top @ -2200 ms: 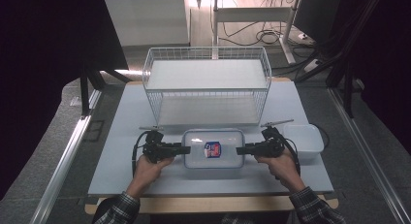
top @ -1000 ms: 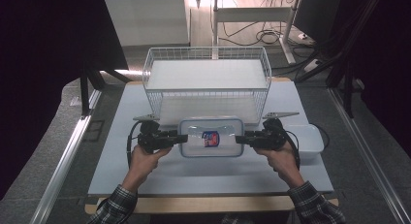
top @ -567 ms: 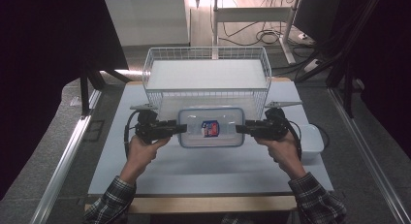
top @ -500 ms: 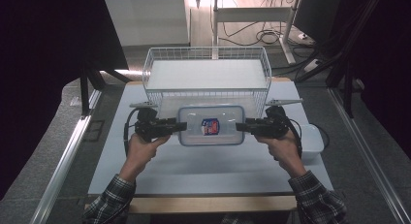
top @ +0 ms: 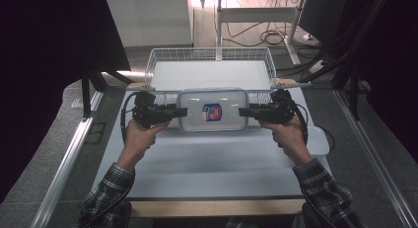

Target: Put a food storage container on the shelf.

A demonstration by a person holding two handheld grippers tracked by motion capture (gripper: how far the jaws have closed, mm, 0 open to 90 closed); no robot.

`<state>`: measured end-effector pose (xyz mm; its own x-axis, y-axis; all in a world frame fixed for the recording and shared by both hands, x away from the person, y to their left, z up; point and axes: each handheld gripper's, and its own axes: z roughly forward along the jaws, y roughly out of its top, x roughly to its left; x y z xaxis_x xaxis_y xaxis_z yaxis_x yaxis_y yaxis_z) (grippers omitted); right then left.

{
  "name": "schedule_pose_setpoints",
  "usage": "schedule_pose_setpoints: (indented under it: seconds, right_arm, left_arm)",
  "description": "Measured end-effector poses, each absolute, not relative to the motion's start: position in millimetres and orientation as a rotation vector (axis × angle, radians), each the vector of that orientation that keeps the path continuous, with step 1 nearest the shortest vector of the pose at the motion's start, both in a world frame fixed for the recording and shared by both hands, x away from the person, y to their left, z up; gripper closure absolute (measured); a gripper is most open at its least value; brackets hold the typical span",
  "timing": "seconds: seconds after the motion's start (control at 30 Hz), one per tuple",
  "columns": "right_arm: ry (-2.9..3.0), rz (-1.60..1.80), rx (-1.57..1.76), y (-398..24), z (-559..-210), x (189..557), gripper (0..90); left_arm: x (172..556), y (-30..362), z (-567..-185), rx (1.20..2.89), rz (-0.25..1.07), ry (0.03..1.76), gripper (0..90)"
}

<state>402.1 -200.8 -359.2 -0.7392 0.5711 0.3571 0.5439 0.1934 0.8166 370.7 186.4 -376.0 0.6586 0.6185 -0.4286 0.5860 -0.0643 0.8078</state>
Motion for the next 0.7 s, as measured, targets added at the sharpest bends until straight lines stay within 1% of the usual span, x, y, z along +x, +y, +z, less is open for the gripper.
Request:
schedule_pose_setpoints:
  seconds: [0.43,0.7]
  right_arm:
    - [2.372,1.659,1.107,-193.9,-328.1,420.9,52.4]
    - [2.357,1.676,1.112,-190.1,-311.3,436.3,52.4]
  left_arm:
    - [388.6,193.8,-343.8,1.714,0.063,0.965,49.9]
    - [406.7,198.9,-322.6,1.703,0.068,0.968,50.1]
